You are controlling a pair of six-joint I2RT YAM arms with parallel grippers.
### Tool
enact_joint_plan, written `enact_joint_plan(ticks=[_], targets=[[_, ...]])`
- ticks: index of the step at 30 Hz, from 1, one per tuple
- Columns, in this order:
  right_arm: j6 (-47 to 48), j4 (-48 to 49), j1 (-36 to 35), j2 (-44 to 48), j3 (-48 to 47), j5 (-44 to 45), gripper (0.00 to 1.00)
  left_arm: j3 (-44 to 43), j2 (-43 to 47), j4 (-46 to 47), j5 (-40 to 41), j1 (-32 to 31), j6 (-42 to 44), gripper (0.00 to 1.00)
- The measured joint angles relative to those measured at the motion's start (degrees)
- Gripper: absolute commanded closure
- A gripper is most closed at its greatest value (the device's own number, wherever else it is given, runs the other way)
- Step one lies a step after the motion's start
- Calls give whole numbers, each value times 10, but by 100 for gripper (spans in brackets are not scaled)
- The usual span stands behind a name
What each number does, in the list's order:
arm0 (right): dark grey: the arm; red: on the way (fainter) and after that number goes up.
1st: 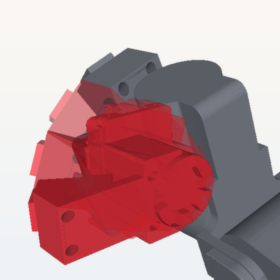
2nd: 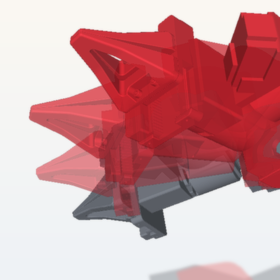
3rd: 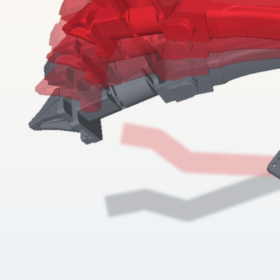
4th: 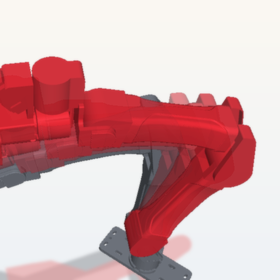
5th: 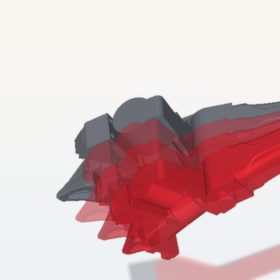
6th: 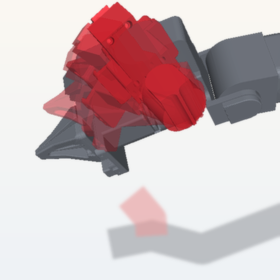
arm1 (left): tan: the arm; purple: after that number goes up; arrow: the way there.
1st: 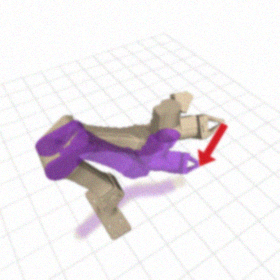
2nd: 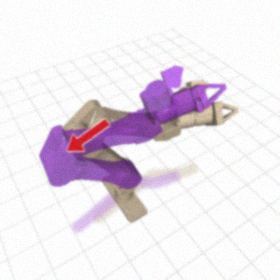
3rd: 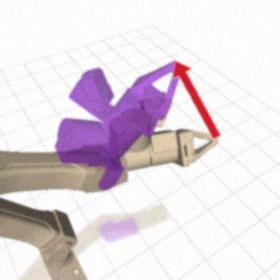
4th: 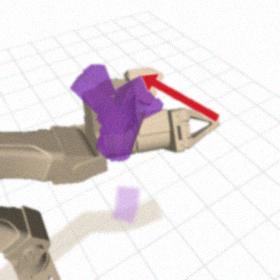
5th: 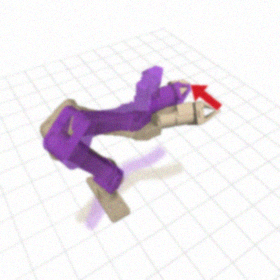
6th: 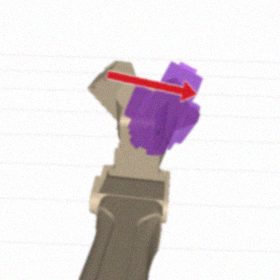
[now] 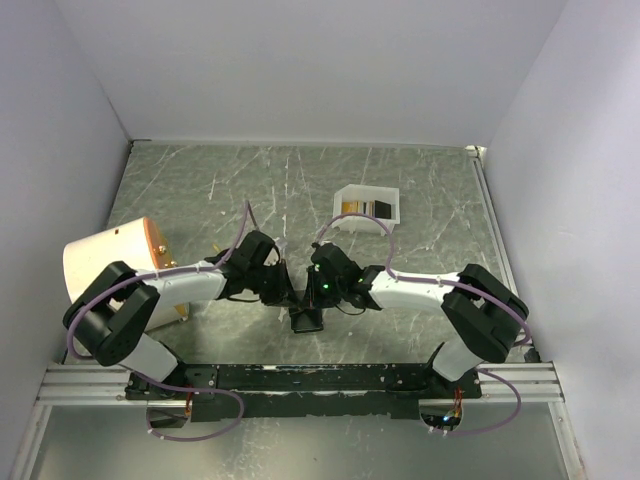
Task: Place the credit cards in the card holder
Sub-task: Close the card holder at the center of the board.
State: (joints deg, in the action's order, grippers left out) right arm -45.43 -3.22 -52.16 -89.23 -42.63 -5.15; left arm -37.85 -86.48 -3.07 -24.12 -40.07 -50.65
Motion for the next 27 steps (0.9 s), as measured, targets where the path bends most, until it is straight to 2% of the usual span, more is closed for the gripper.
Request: enact_joint_plan(ticks=[27], targets=[[12,66,3,14,45,-4,100,-33,-28,-48,38,-18,3,89]])
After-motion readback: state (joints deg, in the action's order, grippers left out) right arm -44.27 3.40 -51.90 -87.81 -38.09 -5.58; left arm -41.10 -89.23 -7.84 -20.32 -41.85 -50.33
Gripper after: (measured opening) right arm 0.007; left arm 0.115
